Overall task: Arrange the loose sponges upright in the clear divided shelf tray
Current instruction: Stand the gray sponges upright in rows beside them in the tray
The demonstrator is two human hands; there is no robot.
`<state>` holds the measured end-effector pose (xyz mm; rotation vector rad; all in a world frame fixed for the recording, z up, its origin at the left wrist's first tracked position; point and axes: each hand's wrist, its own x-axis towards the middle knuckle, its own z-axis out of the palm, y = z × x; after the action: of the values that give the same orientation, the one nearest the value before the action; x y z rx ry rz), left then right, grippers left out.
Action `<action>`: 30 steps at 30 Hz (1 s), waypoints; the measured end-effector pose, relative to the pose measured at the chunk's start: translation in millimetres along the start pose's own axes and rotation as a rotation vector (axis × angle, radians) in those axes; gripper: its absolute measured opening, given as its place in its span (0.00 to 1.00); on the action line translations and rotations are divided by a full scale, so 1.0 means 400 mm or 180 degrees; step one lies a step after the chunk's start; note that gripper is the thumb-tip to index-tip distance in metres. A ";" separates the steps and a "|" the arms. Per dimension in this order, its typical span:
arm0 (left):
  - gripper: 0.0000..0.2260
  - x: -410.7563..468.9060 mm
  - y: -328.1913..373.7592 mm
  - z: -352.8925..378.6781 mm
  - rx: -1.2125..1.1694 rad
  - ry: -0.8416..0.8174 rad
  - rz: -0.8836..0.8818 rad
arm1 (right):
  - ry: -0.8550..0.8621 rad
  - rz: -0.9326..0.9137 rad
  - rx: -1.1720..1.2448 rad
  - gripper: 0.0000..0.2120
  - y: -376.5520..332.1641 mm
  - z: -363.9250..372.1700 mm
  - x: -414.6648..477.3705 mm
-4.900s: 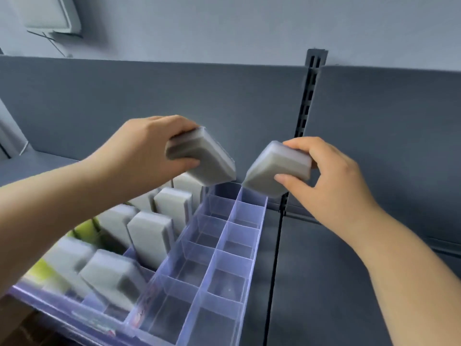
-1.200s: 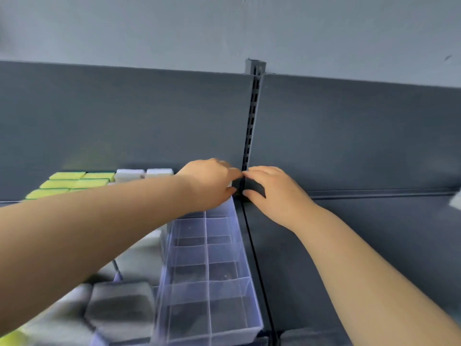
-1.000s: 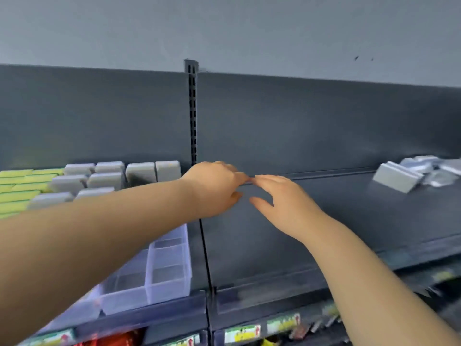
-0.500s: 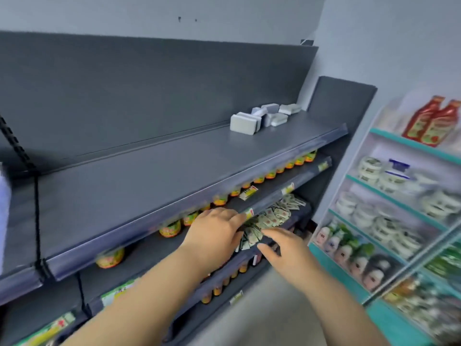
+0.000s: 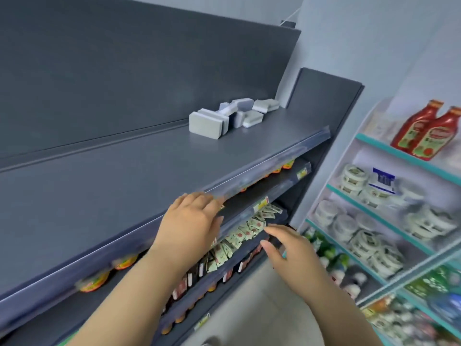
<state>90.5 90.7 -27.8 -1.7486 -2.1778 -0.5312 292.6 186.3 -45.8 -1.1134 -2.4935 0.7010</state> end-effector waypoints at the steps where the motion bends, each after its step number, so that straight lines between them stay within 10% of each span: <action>1: 0.16 0.049 -0.009 0.013 0.0029 0.0022 0.0007 | 0.0046 -0.0029 -0.0014 0.19 0.008 -0.024 0.052; 15: 0.18 0.533 -0.028 0.226 0.0298 -0.0002 0.0032 | 0.0180 -0.0108 0.0349 0.18 0.206 -0.173 0.518; 30: 0.13 0.995 0.026 0.414 0.1006 0.0487 -0.0632 | -0.0386 -0.1667 -0.0031 0.18 0.358 -0.304 1.266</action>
<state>14.5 513.6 5.4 -1.2970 -2.1975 -0.3295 109.7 690.3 20.6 -0.3878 -2.7175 0.6105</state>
